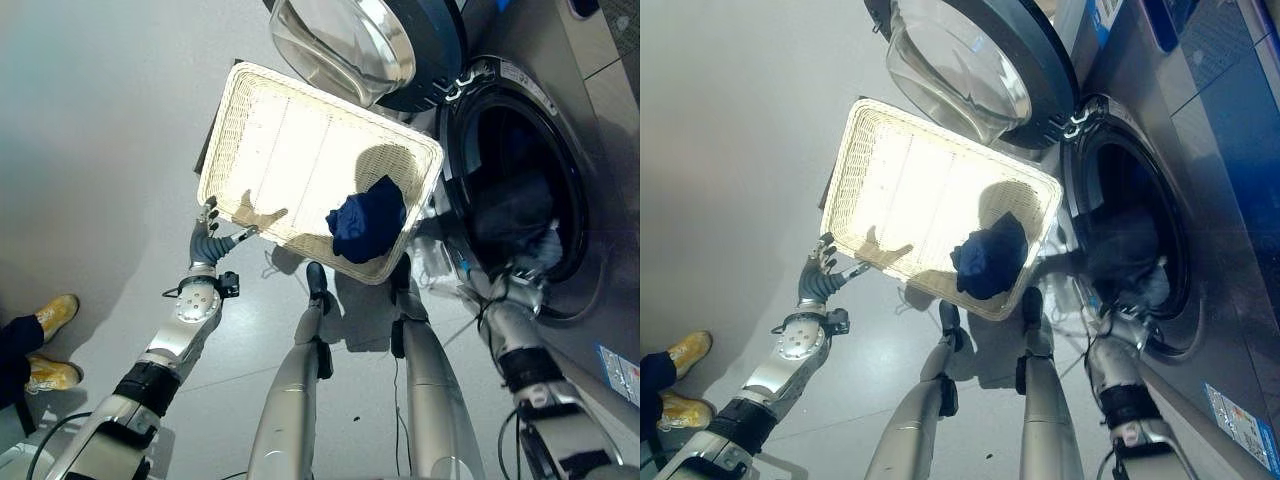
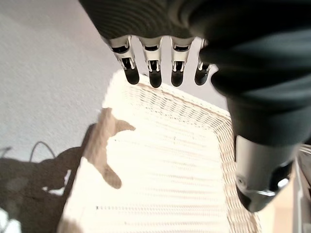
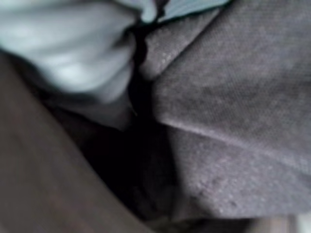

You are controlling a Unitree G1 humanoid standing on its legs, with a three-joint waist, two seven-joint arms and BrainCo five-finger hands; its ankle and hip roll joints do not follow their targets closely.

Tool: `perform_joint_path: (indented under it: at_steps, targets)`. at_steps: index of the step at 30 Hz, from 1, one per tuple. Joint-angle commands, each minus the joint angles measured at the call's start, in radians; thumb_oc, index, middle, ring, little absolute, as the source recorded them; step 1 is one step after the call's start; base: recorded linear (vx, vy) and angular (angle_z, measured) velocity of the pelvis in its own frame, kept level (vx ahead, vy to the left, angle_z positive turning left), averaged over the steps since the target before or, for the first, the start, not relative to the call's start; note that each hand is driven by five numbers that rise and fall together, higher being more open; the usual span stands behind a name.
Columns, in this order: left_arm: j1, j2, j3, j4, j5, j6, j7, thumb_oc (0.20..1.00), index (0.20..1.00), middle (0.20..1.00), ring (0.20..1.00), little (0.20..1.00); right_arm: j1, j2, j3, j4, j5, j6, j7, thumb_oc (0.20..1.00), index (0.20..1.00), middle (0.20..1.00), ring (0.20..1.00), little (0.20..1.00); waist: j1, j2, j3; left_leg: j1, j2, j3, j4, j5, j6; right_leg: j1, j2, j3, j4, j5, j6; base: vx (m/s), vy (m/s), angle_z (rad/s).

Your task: Put the clothes into the washing machine.

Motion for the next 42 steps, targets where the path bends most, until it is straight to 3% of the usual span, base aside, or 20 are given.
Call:
perform_joint_path:
  at_steps: [1,2,9,10,13,14,16,18,19,20,21,22,23,24,25,27,30,33,37,42]
  targets:
    - [0.025,0.012,0.045,0.022,-0.04,-0.062,-0.018,1.0,1.0,1.0,1.0,1.0,-0.104,-0.193,-0.181,0.062,-0.066,-0.209,-0.164,0.2,0.2,0.2,0.2,0.2,-0.006,0.018,-0.013,-0.026,-0.084,0.044,0.154,-0.152,0.006,0.08,0.018,-0.059,-0.115,0.007,0.06,0.04,-0.037,0.0]
    - [0.023,0.011,0.044,0.025,-0.042,-0.062,-0.019,1.0,1.0,1.0,1.0,1.0,-0.114,-0.202,-0.186,0.068,-0.081,-0.209,-0.183,0.2,0.2,0.2,0.2,0.2,-0.005,0.02,-0.013,-0.028,-0.083,0.044,0.155,-0.153,0.006,0.078,0.019,-0.059,-0.114,0.006,0.06,0.03,-0.039,0.03]
    - [0.048,0.057,0.024,0.051,-0.1,-0.041,-0.052,1.0,1.0,1.0,1.0,1.0,-0.197,-0.484,-0.295,0.221,-0.242,-0.5,-0.53,0.2,0.2,0.2,0.2,0.2,-0.015,-0.003,-0.013,-0.05,-0.076,0.036,0.186,-0.17,0.005,0.065,0.033,-0.051,-0.096,0.004,0.058,0.04,-0.049,0.03]
    - [0.04,0.073,0.012,0.047,-0.116,-0.027,-0.058,1.0,1.0,1.0,1.0,1.0,-0.197,-0.545,-0.303,0.278,-0.226,-0.501,-0.576,1.0,1.0,1.0,1.0,1.0,-0.018,-0.012,-0.013,-0.062,-0.076,0.03,0.192,-0.167,0.005,0.056,0.039,-0.049,-0.089,0.008,0.058,0.02,-0.089,0.03]
    - [0.027,0.091,0.003,0.038,-0.135,-0.013,-0.069,1.0,1.0,1.0,1.0,1.0,-0.197,-0.585,-0.294,0.322,-0.114,-0.461,-0.562,1.0,1.0,1.0,1.0,1.0,-0.016,-0.021,-0.013,-0.087,-0.078,0.023,0.198,-0.155,0.008,0.036,0.043,-0.049,-0.084,0.018,0.056,0.02,-0.105,0.04]
    - [0.024,0.102,-0.002,0.038,-0.14,-0.007,-0.078,1.0,1.0,1.0,1.0,1.0,-0.193,-0.595,-0.288,0.352,-0.045,-0.406,-0.551,1.0,1.0,1.0,1.0,1.0,-0.014,-0.024,-0.013,-0.096,-0.078,0.018,0.2,-0.153,0.009,0.029,0.045,-0.05,-0.079,0.019,0.056,0.05,-0.152,0.01]
    - [0.009,0.118,-0.022,0.043,-0.158,-0.003,-0.091,1.0,1.0,1.0,1.0,1.0,-0.196,-0.59,-0.262,0.409,0.001,-0.272,-0.596,1.0,1.0,1.0,1.0,1.0,-0.008,-0.024,-0.013,-0.099,-0.08,0.009,0.203,-0.156,0.008,0.027,0.049,-0.051,-0.07,0.011,0.055,0.03,-0.114,0.03]
    - [-0.018,0.135,-0.049,0.054,-0.172,-0.011,-0.109,1.0,1.0,1.0,1.0,1.0,-0.23,-0.56,-0.216,0.466,0.001,-0.009,-0.724,1.0,1.0,1.0,1.0,1.0,0.005,-0.016,-0.013,-0.107,-0.083,0.0,0.193,-0.144,0.01,0.021,0.049,-0.059,-0.067,0.011,0.051,0.0,-0.088,0.05]
    - [-0.022,0.136,-0.047,0.054,-0.172,-0.011,-0.109,1.0,1.0,1.0,1.0,1.0,-0.235,-0.562,-0.217,0.468,0.001,-0.006,-0.724,1.0,1.0,1.0,1.0,1.0,0.004,-0.017,-0.013,-0.116,-0.083,0.001,0.191,-0.134,0.011,0.012,0.048,-0.06,-0.069,0.02,0.049,0.01,-0.138,0.03]
    - [-0.043,0.147,-0.071,0.05,-0.176,-0.015,-0.123,1.0,1.0,1.0,1.0,1.0,-0.254,-0.52,-0.2,0.509,0.001,0.164,-0.752,1.0,1.0,1.0,1.0,1.0,0.02,-0.008,-0.013,-0.114,-0.085,-0.009,0.182,-0.135,0.011,0.016,0.045,-0.07,-0.064,0.01,0.048,-0.01,-0.092,0.01]
    - [-0.043,0.147,-0.071,0.05,-0.176,-0.015,-0.123,1.0,1.0,1.0,1.0,1.0,-0.254,-0.52,-0.2,0.509,0.001,0.164,-0.752,1.0,1.0,1.0,1.0,1.0,0.02,-0.008,-0.013,-0.114,-0.085,-0.009,0.182,-0.135,0.011,0.016,0.045,-0.07,-0.064,0.01,0.048,-0.01,-0.106,0.0]
    - [-0.051,0.151,-0.073,0.048,-0.179,-0.015,-0.127,1.0,1.0,1.0,1.0,1.0,-0.258,-0.513,-0.198,0.514,0.001,0.194,-0.746,1.0,1.0,1.0,1.0,1.0,0.023,-0.007,-0.013,-0.124,-0.086,-0.008,0.18,-0.127,0.012,0.008,0.043,-0.074,-0.065,0.017,0.045,-0.01,-0.053,0.0]
    - [-0.061,0.155,-0.091,0.042,-0.19,-0.014,-0.128,1.0,1.0,1.0,1.0,1.0,-0.256,-0.488,-0.182,0.541,0.001,0.309,-0.684,1.0,1.0,1.0,1.0,1.0,0.029,-0.002,-0.013,-0.121,-0.087,-0.014,0.178,-0.131,0.012,0.012,0.041,-0.082,-0.057,0.005,0.045,-0.01,-0.066,0.02]
    - [-0.065,0.153,-0.099,0.041,-0.187,-0.012,-0.126,1.0,1.0,1.0,1.0,1.0,-0.255,-0.477,-0.172,0.545,0.001,0.334,-0.665,1.0,1.0,1.0,1.0,1.0,0.031,-0.001,-0.013,-0.12,-0.088,-0.015,0.178,-0.132,0.013,0.014,0.04,-0.085,-0.055,0.002,0.044,-0.01,-0.088,0.02]
    - [-0.085,0.151,-0.115,0.039,-0.186,-0.006,-0.124,1.0,1.0,1.0,1.0,1.0,-0.261,-0.428,-0.122,0.534,0.001,0.435,-0.584,1.0,1.0,1.0,1.0,1.0,0.036,0.003,-0.013,-0.123,-0.09,-0.018,0.175,-0.129,0.014,0.012,0.039,-0.093,-0.049,-0.003,0.039,-0.05,-0.066,-0.01]
    - [-0.102,0.139,-0.117,0.043,-0.175,0.004,-0.117,1.0,1.0,1.0,1.0,1.0,-0.268,-0.396,-0.059,0.528,0.001,0.509,-0.507,1.0,1.0,1.0,1.0,1.0,0.04,0.003,-0.013,-0.135,-0.091,-0.017,0.166,-0.115,0.016,0.001,0.039,-0.1,-0.05,0.004,0.035,-0.05,-0.051,-0.01]
    - [-0.098,0.116,-0.112,0.051,-0.166,0.007,-0.115,1.0,1.0,1.0,1.0,1.0,-0.255,-0.359,-0.013,0.515,0.001,0.537,-0.43,1.0,1.0,1.0,1.0,1.0,0.042,0.002,-0.013,-0.124,-0.088,-0.015,0.155,-0.116,0.012,0.01,0.043,-0.104,-0.051,-0.007,0.033,-0.02,-0.005,-0.03]
    - [-0.077,0.095,-0.104,0.064,-0.157,-0.013,-0.114,1.0,1.0,1.0,1.0,1.0,-0.237,-0.324,-0.013,0.484,0.001,0.49,-0.354,1.0,1.0,1.0,1.0,1.0,0.041,0.002,-0.013,-0.118,-0.085,-0.014,0.139,-0.111,0.01,0.015,0.047,-0.105,-0.058,-0.007,0.032,-0.05,0.025,-0.01]
    - [-0.046,0.055,-0.094,0.076,-0.138,-0.04,-0.097,1.0,1.0,1.0,1.0,1.0,-0.175,-0.179,-0.091,0.367,0.001,0.427,-0.231,1.0,1.0,1.0,1.0,1.0,0.034,0.003,-0.013,-0.099,-0.082,-0.012,0.108,-0.103,0.008,0.025,0.055,-0.095,-0.074,-0.005,0.035,-0.06,0.054,0.0]
    - [-0.015,0.021,-0.08,0.08,-0.13,-0.046,-0.075,1.0,1.0,1.0,1.0,1.0,-0.09,-0.041,-0.128,0.205,0.001,0.365,-0.191,1.0,1.0,1.0,1.0,1.0,0.025,0.004,-0.013,-0.082,-0.08,-0.011,0.078,-0.094,0.01,0.035,0.059,-0.08,-0.092,0.002,0.041,-0.05,0.065,0.0]
